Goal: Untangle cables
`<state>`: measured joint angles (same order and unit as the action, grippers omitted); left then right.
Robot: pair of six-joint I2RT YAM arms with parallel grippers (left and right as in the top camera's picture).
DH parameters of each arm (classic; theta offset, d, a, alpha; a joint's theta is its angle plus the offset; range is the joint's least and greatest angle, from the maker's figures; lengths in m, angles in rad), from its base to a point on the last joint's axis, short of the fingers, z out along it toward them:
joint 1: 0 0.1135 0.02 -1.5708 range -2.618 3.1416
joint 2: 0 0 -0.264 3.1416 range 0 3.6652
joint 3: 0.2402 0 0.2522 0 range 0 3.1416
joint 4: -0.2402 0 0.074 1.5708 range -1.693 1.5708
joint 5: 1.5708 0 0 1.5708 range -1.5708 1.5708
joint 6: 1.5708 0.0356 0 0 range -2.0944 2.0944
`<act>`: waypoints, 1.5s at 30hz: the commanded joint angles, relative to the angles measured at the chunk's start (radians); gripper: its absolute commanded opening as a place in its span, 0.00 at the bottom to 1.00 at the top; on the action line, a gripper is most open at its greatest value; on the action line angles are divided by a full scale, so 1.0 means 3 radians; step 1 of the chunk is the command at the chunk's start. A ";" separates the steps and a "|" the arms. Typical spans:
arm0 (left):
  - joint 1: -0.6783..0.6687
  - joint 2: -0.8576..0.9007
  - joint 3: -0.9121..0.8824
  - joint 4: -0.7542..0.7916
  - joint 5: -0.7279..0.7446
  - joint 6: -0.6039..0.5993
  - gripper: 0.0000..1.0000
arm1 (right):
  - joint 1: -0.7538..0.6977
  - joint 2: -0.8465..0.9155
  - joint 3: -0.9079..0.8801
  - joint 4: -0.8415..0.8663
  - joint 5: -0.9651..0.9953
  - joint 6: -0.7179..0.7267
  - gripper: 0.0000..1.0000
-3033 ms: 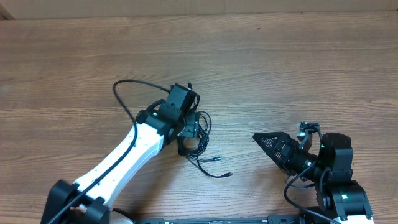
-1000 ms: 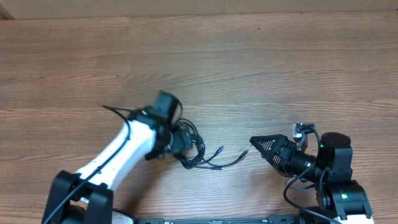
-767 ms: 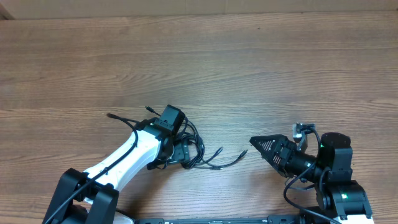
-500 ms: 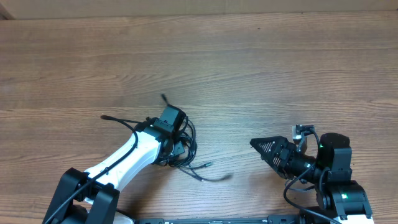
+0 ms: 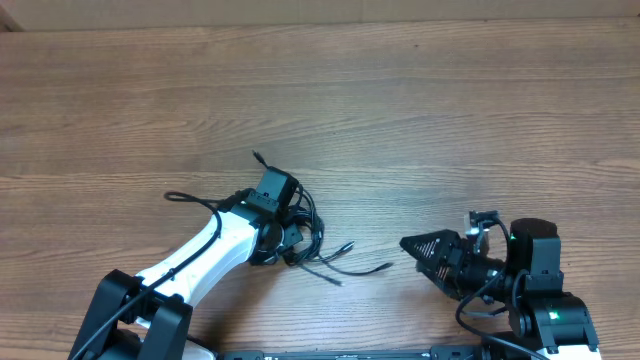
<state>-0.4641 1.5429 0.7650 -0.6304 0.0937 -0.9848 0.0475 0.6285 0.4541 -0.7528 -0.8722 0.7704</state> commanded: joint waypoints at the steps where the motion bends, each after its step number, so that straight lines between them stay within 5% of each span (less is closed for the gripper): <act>1: 0.0003 0.0001 -0.0023 0.0113 0.0554 -0.0537 0.04 | 0.0013 -0.0008 0.0058 -0.0010 -0.0387 0.0228 0.78; 5: 0.0020 -0.0003 -0.0008 0.0421 0.0796 -0.0601 0.04 | 0.0013 -0.0008 0.0058 -0.0151 -0.0426 0.0403 0.71; 9: 0.0135 -0.0017 0.0098 0.0532 0.0928 -0.0112 0.04 | 0.0013 -0.0008 0.0058 -0.0341 -0.0425 0.0402 0.70; 11: 0.0191 -0.0061 0.0153 0.0518 0.0975 0.0165 0.04 | 0.0013 -0.0008 0.0058 -0.0421 -0.0417 0.0403 0.76; 14: 0.0244 -0.0209 0.0188 0.0497 0.0971 0.0323 0.04 | 0.0013 -0.0008 0.0058 -0.0417 -0.0388 0.0403 0.99; 23: 0.0278 -0.1069 0.0189 0.0406 0.0671 0.0486 0.04 | 0.0027 -0.0008 0.0057 0.0042 -0.0243 0.0750 1.00; 26: 0.0281 -0.1292 0.0189 0.0291 0.0449 0.0212 0.04 | 0.0130 -0.0008 0.0057 0.0367 -0.0179 0.1068 1.00; 33: 0.0281 -0.1517 0.0188 -0.0041 0.0043 -0.1118 0.04 | 0.0750 0.0139 0.0057 0.0946 0.0308 0.1770 0.99; 45: 0.0281 -0.1516 0.0188 -0.0441 0.0092 -0.1245 0.04 | 0.2007 0.1047 0.0057 0.1902 0.0935 0.2317 0.92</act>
<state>-0.3843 1.1049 0.7986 -0.7433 0.1364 -1.3304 0.6090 0.8917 0.4545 -0.2119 -0.6586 1.3998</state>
